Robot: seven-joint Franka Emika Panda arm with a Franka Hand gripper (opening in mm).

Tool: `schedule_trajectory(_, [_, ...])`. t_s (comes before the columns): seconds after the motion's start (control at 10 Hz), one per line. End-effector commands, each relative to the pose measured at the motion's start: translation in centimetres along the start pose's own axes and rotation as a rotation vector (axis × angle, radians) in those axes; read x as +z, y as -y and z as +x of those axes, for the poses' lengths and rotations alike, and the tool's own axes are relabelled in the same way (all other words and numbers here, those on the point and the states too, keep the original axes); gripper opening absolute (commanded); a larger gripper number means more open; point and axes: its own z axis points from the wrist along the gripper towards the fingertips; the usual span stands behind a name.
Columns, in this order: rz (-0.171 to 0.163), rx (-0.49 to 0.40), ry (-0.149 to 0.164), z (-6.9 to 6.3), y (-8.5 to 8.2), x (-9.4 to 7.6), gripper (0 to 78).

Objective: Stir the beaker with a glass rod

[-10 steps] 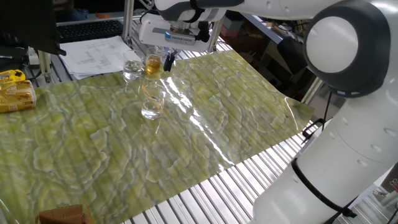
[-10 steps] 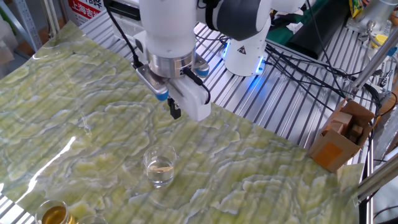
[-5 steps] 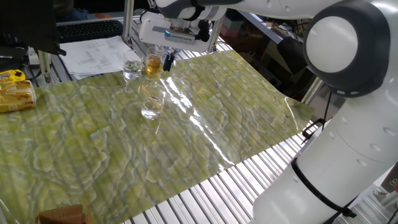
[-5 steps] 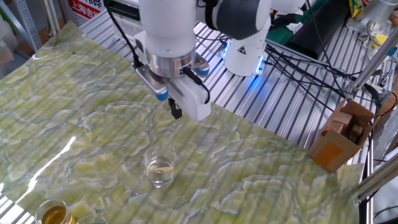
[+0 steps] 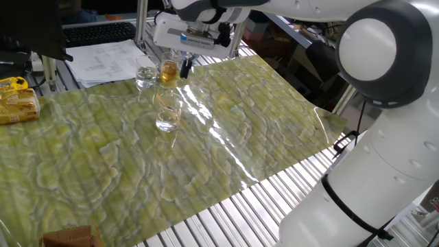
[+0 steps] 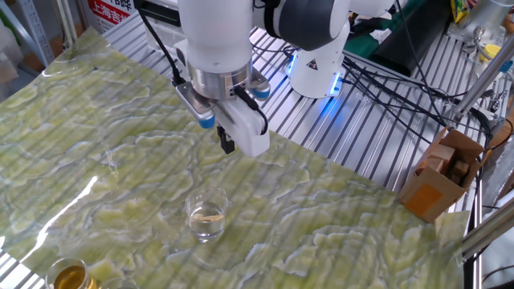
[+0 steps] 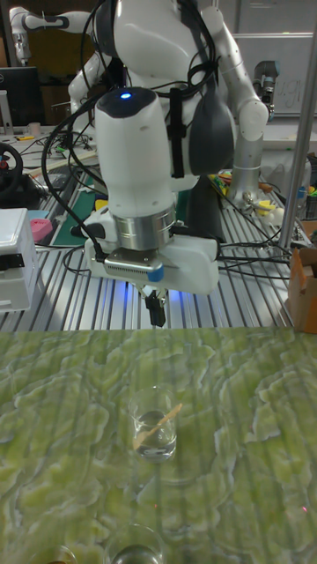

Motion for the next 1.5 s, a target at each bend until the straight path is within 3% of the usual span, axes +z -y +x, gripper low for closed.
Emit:
schedule_trajectory(0.1, [0.007,0.021,0.007,-0.1,-0.2,0.0,0.0])
schedule_trajectory(0.4, [0.019,0.063,0.013,-0.9,-1.6,1.0,0.0])
schedule_trajectory(0.7, [0.055,0.067,0.044,-1.7,-3.0,2.3,0.0])
schedule_trajectory(1.5, [0.057,0.128,0.054,-3.7,-5.7,6.5,0.0])
